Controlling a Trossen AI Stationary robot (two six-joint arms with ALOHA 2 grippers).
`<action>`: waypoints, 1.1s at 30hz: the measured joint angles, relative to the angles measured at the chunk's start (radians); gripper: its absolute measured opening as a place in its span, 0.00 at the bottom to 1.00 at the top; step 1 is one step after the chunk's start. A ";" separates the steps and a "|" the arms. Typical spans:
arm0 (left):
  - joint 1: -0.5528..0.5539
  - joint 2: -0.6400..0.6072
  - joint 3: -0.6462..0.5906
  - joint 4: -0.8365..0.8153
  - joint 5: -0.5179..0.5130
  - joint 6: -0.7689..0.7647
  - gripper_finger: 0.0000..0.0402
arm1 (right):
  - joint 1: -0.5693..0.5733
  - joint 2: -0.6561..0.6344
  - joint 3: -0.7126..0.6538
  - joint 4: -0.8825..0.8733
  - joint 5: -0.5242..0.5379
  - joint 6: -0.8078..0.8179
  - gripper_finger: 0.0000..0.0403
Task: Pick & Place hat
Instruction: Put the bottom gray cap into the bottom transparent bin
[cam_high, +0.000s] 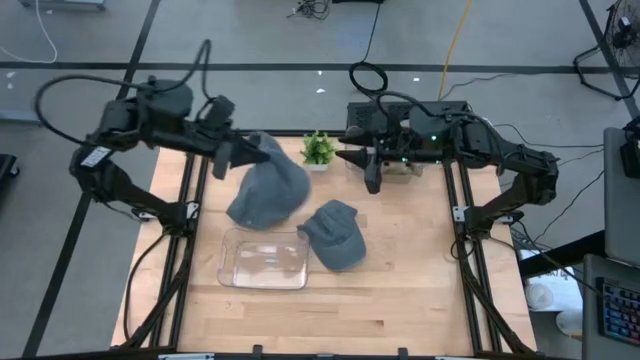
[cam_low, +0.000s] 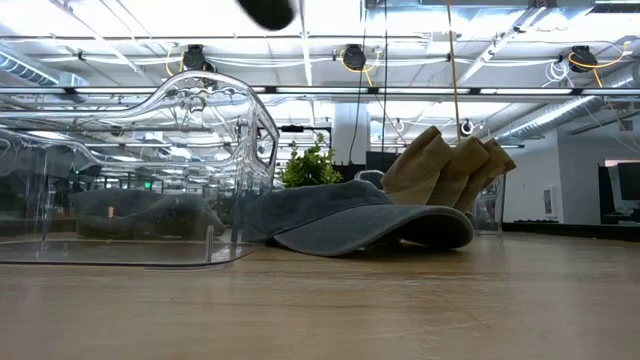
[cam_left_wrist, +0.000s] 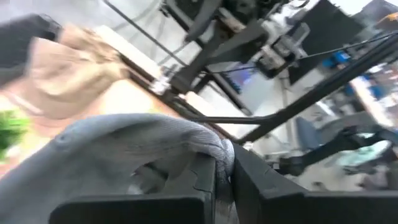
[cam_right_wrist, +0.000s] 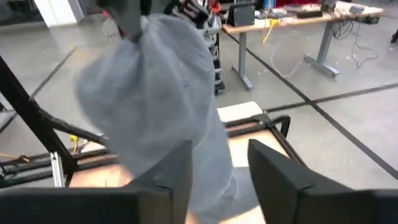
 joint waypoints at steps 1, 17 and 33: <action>0.000 -0.010 0.000 -0.018 -0.021 0.021 0.06 | 0.000 -0.005 0.000 0.000 0.000 -0.003 0.39; -0.161 -0.087 0.001 -0.352 -0.197 0.162 0.06 | -0.001 -0.077 -0.001 -0.195 0.030 -0.030 0.57; -0.424 -0.251 -0.314 -0.231 -0.461 0.243 0.06 | -0.002 -0.084 -0.001 -0.215 0.053 -0.039 0.57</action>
